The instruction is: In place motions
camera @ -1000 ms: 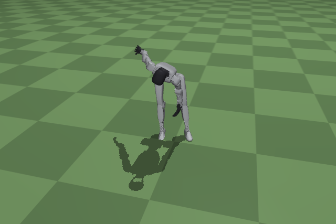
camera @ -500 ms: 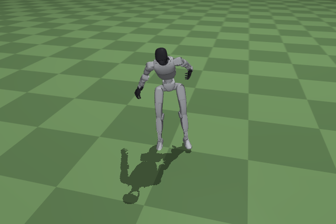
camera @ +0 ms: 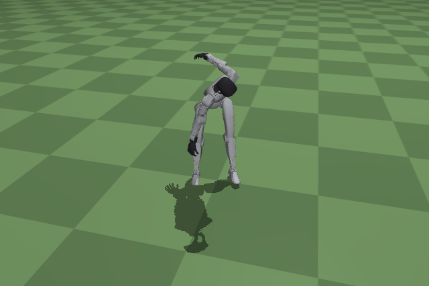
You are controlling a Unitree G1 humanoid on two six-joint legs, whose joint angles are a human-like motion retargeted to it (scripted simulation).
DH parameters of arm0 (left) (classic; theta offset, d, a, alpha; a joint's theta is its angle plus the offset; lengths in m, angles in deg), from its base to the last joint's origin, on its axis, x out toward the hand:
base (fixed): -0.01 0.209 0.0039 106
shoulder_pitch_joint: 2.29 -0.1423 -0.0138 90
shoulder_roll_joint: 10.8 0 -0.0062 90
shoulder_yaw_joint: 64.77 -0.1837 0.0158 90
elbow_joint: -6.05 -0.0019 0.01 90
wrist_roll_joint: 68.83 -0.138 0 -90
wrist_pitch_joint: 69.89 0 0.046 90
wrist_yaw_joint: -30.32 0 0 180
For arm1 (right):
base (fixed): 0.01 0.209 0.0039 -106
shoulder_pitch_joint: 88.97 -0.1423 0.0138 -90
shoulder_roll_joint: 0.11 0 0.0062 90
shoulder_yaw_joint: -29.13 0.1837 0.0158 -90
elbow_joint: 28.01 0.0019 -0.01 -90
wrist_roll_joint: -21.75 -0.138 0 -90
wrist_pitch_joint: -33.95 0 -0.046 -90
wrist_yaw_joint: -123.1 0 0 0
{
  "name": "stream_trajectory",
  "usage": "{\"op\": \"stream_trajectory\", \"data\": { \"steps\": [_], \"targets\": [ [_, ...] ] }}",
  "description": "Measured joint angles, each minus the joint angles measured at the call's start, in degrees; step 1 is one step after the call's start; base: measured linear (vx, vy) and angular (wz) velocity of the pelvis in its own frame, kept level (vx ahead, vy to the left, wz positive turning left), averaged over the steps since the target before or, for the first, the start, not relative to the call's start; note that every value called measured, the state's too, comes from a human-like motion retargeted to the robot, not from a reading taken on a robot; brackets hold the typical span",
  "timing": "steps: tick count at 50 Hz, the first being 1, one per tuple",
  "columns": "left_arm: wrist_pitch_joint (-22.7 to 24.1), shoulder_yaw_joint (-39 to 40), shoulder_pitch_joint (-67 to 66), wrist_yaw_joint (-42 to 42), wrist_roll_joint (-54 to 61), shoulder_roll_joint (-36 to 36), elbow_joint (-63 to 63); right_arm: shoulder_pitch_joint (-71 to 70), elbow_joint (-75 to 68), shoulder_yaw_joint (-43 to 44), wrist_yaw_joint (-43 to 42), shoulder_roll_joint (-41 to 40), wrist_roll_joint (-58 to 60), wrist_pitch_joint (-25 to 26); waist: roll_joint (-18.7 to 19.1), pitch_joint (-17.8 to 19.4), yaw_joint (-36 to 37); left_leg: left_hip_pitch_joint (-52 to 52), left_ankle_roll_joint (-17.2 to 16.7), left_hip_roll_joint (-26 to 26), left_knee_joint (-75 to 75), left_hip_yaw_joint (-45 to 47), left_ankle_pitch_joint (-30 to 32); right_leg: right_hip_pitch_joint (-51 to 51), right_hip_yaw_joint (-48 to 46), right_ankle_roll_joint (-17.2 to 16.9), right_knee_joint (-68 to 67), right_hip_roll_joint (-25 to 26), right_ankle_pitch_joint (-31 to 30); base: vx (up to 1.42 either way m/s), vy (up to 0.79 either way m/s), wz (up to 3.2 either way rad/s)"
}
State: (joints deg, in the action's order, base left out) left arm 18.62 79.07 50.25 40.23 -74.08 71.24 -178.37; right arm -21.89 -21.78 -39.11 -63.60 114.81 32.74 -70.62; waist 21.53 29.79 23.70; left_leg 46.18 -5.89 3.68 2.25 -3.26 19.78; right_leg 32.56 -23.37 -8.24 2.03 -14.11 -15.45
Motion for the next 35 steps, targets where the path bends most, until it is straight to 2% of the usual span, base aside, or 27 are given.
{"op": "stream_trajectory", "data": {
  "steps": [5,8,11,14,17,20,27,35],
  "targets": [
    [-1.3,-3.7,4.4,-1.4,0.3,2.1,0.4,-2.9,1.0,3.0,0.7,6.0,-1.2,1.8,5.4,0.0,11.9,6.4,0.7,0.5,0.3,-2.9,1.3,5.3,-1.2,-0.2,0.4,0.6,-0.9,0.05,-0.33,0.22],
    [-1.6,-6.7,8.7,-4.2,6.3,5.4,-0.5,-4.4,1.9,7.7,1.6,9.8,-3.3,3.6,8.0,0.0,20.7,10.5,0.3,-0.1,0.9,-3.1,2.4,9.4,-1.8,-0.1,0.5,1.5,-1.4,0.03,-0.51,-0.04],
    [0.1,-9.7,13.7,-7.7,13.2,9.8,-1.4,-5.6,3.2,12.6,2.3,12.2,-5.0,5.3,8.3,0.0,29.2,15.2,-0.4,-0.8,1.2,-2.9,3.5,13.9,-2.2,0.0,0.7,2.2,-1.8,0.11,-0.52,-0.10],
    [3.7,-12.5,16.6,-13.6,17.4,12.5,-2.1,-6.6,4.6,13.6,2.6,13.9,-5.3,6.6,8.3,0.0,33.6,18.7,-0.8,-1.1,1.5,-3.0,4.3,17.0,-2.7,0.1,0.8,2.8,-1.8,0.09,-0.29,-0.04],
    [7.8,-13.9,17.6,-21.3,17.2,13.1,-2.4,-8.2,5.4,11.7,3.6,14.5,-4.5,7.6,8.3,0.0,34.5,20.7,-1.3,-1.4,1.7,-3.2,4.8,18.8,-3.3,0.2,0.8,3.2,-1.7,0.04,-0.06,-0.01],
    [9.6,-14.3,17.9,-25.7,16.9,12.5,-2.5,-9.9,6.0,9.2,5.0,13.8,-3.4,8.2,8.3,0.0,33.9,21.6,-1.6,-1.5,1.8,-3.3,5.0,19.7,-3.5,0.3,0.7,3.4,-1.6,0.00,0.00,0.00],
    [10.3,-13.9,19.9,-22.1,23.3,10.9,-2.5,-10.7,6.7,7.2,3.5,12.2,-3.6,7.0,8.3,0.0,32.0,21.3,-2.1,-2.0,1.5,-3.5,5.0,19.2,-4.2,0.5,0.4,3.8,-1.4,-0.03,-0.02,0.01],
    [12.8,-18.4,20.0,-26.7,19.6,10.7,-1.9,-0.8,9.5,6.7,5.6,12.1,-2.1,4.6,8.3,0.0,27.4,14.3,-1.7,-1.7,0.9,-4.4,3.8,13.5,-3.7,0.6,-0.2,3.2,-1.3,-0.07,-0.06,0.07]
  ]
}}
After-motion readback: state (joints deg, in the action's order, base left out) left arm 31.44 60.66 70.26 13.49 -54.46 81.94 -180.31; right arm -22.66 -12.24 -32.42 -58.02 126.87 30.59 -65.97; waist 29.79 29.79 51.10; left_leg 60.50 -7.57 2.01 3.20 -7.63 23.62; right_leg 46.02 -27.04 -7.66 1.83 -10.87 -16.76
